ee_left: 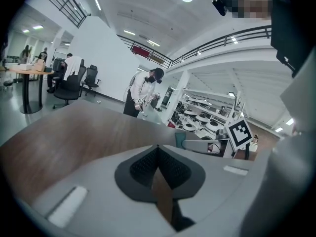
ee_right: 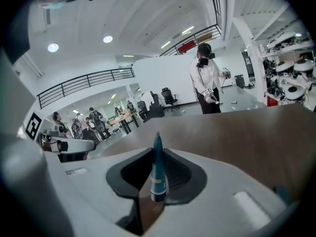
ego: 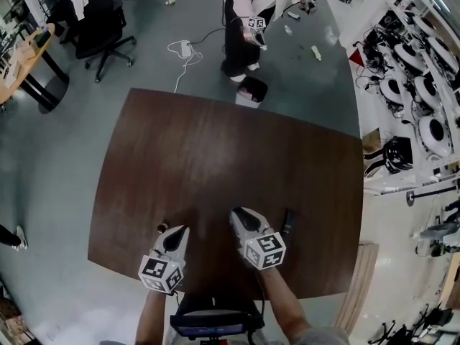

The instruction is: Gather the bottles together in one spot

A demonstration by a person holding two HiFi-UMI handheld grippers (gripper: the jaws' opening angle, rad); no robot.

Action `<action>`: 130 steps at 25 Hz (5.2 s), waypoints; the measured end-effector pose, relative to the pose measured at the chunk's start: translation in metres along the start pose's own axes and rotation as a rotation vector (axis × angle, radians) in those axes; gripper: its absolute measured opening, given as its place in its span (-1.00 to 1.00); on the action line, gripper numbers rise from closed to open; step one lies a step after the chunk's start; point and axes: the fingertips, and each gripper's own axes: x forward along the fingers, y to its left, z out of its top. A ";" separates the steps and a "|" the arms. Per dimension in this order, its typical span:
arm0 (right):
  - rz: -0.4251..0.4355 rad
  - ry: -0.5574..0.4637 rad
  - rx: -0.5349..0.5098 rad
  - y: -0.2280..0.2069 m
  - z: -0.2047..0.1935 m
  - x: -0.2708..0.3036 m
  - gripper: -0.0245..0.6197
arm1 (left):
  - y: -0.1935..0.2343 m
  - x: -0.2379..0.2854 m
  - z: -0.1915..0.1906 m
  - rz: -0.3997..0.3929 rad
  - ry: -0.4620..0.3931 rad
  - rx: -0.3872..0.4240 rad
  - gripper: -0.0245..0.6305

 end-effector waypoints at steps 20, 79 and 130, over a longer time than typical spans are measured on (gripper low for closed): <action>0.138 -0.016 -0.091 0.083 -0.033 -0.023 -0.70 | -0.005 -0.078 -0.044 0.094 -0.079 -0.007 -0.92; 0.219 -0.232 -0.229 0.124 -0.072 0.048 -0.70 | 0.095 -0.076 -0.096 0.131 -0.105 0.004 -0.92; 0.220 -0.258 -0.287 0.125 -0.091 0.023 -0.33 | 0.088 -0.085 -0.106 0.132 -0.082 0.009 -0.92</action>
